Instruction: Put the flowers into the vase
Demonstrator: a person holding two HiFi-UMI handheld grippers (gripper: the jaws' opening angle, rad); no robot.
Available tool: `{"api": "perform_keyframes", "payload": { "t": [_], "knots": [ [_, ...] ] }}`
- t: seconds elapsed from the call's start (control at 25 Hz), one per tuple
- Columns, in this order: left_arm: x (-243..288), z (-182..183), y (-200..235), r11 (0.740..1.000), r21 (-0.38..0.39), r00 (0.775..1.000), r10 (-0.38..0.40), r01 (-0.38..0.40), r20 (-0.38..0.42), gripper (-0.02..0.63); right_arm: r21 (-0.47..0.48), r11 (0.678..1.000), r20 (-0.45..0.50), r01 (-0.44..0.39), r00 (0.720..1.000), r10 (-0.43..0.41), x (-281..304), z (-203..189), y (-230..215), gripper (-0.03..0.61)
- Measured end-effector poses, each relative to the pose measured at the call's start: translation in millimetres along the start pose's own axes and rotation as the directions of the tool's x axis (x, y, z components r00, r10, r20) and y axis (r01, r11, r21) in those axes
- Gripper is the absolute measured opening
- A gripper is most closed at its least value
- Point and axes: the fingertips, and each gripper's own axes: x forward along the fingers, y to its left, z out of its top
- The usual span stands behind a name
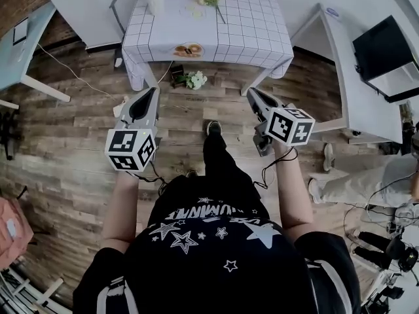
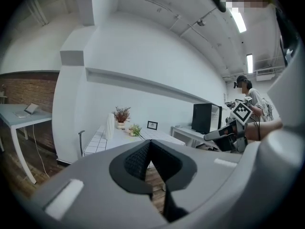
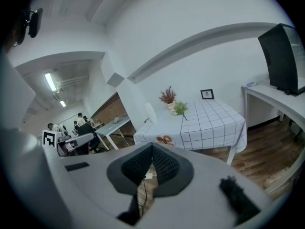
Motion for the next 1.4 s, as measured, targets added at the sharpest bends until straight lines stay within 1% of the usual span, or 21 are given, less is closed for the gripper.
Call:
{"api": "perform_keyframes", "payload": {
  "t": [0.16,0.32,0.6,0.8,1.0,1.4],
  "knots": [
    [17.1,-3.3,8.8,1.0,-0.006,1.0,0.025,-0.025,-0.016,0.009,0.013,1.0,-0.012,-0.01,1.0,0.011,25.7,7.1,-19.8,0.009],
    [48.9,-1.6,25.4,0.998,-0.021,0.998,0.056,-0.057,-0.034,0.008,0.003,1.0,-0.024,-0.024,0.999,0.024,58.9,28.4,-42.9,0.009],
    [115.6,5.3,38.2,0.998,-0.014,0.996,0.063,-0.064,-0.057,0.009,0.028,0.999,-0.03,-0.032,0.999,0.033,108.5,63.7,-89.5,0.009],
    [164.6,18.5,46.2,0.997,-0.02,0.995,0.077,-0.079,-0.061,0.009,0.002,0.998,-0.053,-0.068,0.996,0.068,142.3,92.7,-110.2,0.009],
    [211.7,35.8,52.7,0.994,-0.019,0.993,0.103,-0.104,-0.053,0.009,0.003,0.995,-0.042,-0.102,0.994,0.102,175.5,127.6,-133.6,0.009],
    [270.2,51.0,61.9,0.985,-0.025,0.984,0.171,-0.173,-0.051,0.009,0.015,0.984,-0.058,-0.18,0.982,0.181,219.0,158.9,-165.8,0.009]
  ]
}}
